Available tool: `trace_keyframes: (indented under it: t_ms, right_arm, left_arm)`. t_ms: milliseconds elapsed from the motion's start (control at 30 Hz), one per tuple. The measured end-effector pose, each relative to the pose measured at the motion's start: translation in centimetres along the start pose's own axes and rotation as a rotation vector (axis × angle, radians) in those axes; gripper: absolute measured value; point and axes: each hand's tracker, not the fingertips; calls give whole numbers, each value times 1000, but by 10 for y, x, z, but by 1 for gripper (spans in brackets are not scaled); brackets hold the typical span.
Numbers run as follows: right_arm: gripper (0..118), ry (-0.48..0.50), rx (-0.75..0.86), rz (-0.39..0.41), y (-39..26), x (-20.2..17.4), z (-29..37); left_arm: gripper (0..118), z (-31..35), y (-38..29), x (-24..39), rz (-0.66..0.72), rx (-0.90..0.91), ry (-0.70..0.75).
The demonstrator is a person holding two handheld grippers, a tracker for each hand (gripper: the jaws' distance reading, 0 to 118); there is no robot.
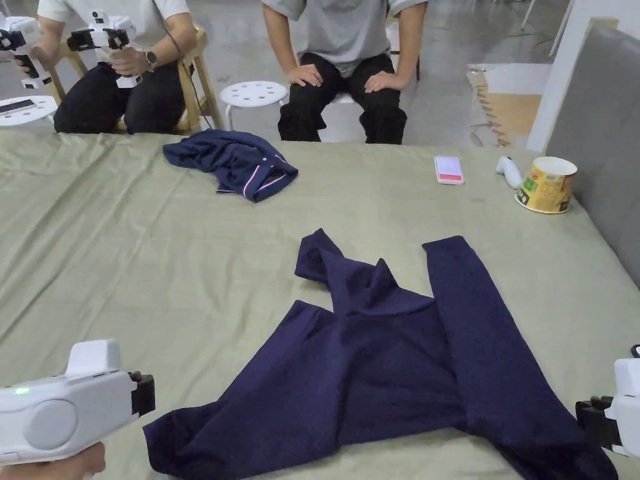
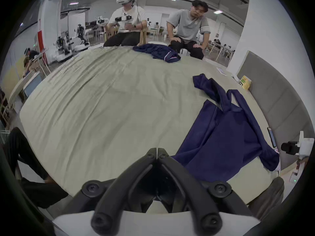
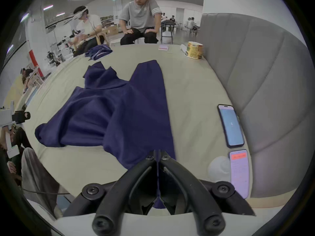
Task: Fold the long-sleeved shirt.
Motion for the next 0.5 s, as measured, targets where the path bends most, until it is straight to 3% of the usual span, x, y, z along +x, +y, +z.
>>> trace_keyframes:
  t_ms: [33, 67, 100, 200, 400, 433, 500]
  right_arm:
    - [0, 12, 0, -7, -1, -4, -2]
    - [0, 23, -3, -9, -4, -10, -2]
    - [0, 31, -11, -3, -6, -14, -4]
    - [0, 39, -27, 24, -8, -25, -4]
    - [0, 44, -53, 53, -9, -32, -10]
    - [0, 42, -56, 57, -9, -33, -11]
    - [0, 43, -60, 61, -9, -29, -15]
  left_arm:
    - [57, -1, -1, 0, 18, 5, -4]
    - [103, -4, -3, 0, 35, 11, -14]
    - [110, -8, -4, 1, 39, 1, -17]
    - [101, -18, -15, -3, 52, -35, -6]
    - [100, -65, -36, -21, 81, -122, 44]
    - [95, -75, -38, -20, 78, -145, 62]
    - [68, -93, -42, -19, 70, -158, 76]
